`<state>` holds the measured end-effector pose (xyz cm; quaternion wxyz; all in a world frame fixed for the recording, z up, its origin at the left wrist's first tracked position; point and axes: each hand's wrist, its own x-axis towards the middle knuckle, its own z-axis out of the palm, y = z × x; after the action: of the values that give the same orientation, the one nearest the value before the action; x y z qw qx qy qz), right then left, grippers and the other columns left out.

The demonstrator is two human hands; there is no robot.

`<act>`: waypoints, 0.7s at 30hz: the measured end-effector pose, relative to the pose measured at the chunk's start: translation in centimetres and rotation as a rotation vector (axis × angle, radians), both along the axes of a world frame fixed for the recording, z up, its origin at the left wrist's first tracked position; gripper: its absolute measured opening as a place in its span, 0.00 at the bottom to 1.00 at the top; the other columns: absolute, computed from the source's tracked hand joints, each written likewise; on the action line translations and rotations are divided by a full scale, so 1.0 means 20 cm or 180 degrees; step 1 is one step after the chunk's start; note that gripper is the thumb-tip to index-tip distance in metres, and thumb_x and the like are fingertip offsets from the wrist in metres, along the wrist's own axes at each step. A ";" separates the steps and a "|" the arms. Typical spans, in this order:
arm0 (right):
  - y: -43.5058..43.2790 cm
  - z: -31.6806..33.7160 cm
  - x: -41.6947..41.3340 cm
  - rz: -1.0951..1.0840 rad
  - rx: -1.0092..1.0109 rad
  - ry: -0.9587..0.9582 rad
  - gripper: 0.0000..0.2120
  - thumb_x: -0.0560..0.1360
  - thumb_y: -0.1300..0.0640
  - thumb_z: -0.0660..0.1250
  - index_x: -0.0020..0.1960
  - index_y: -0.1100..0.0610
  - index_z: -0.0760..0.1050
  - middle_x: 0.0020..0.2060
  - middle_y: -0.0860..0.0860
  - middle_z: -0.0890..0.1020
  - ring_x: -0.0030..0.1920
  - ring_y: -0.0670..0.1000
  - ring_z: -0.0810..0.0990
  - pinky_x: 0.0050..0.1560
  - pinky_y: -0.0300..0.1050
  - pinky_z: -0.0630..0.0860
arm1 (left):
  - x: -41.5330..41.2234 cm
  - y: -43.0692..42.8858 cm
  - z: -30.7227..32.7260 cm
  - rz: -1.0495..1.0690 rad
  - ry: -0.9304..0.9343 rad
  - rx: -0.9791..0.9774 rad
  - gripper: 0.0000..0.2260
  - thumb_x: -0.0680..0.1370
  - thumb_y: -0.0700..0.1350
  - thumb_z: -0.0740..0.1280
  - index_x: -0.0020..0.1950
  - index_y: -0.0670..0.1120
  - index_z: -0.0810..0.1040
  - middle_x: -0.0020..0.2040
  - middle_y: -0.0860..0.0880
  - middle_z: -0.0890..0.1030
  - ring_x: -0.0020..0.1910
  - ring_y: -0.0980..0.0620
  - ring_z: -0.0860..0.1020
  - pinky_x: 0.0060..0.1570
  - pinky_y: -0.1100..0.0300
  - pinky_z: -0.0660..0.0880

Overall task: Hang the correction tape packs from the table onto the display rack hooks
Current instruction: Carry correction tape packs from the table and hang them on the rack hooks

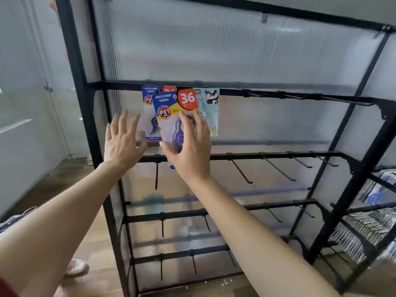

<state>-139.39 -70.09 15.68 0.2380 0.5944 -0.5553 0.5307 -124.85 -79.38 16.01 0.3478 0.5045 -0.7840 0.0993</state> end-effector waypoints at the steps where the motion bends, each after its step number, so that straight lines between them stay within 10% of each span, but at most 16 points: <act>1: -0.01 0.01 0.03 -0.0007 0.0022 0.0009 0.32 0.70 0.42 0.67 0.68 0.58 0.66 0.68 0.62 0.69 0.67 0.64 0.68 0.58 0.65 0.74 | 0.02 0.00 0.01 -0.0023 0.0020 0.0008 0.33 0.79 0.52 0.64 0.78 0.48 0.53 0.79 0.42 0.48 0.77 0.41 0.45 0.74 0.46 0.44; 21: -0.24 0.12 0.11 -0.0375 0.1046 0.0130 0.34 0.73 0.41 0.68 0.75 0.52 0.61 0.74 0.57 0.60 0.73 0.59 0.57 0.67 0.60 0.65 | 0.18 -0.11 0.03 -0.0127 0.0153 0.0017 0.31 0.78 0.55 0.64 0.78 0.49 0.55 0.78 0.42 0.52 0.77 0.41 0.49 0.74 0.45 0.45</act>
<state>-137.17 -74.83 18.01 0.1796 0.6024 -0.6635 0.4057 -121.34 -81.60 16.58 0.3672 0.4919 -0.7856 0.0781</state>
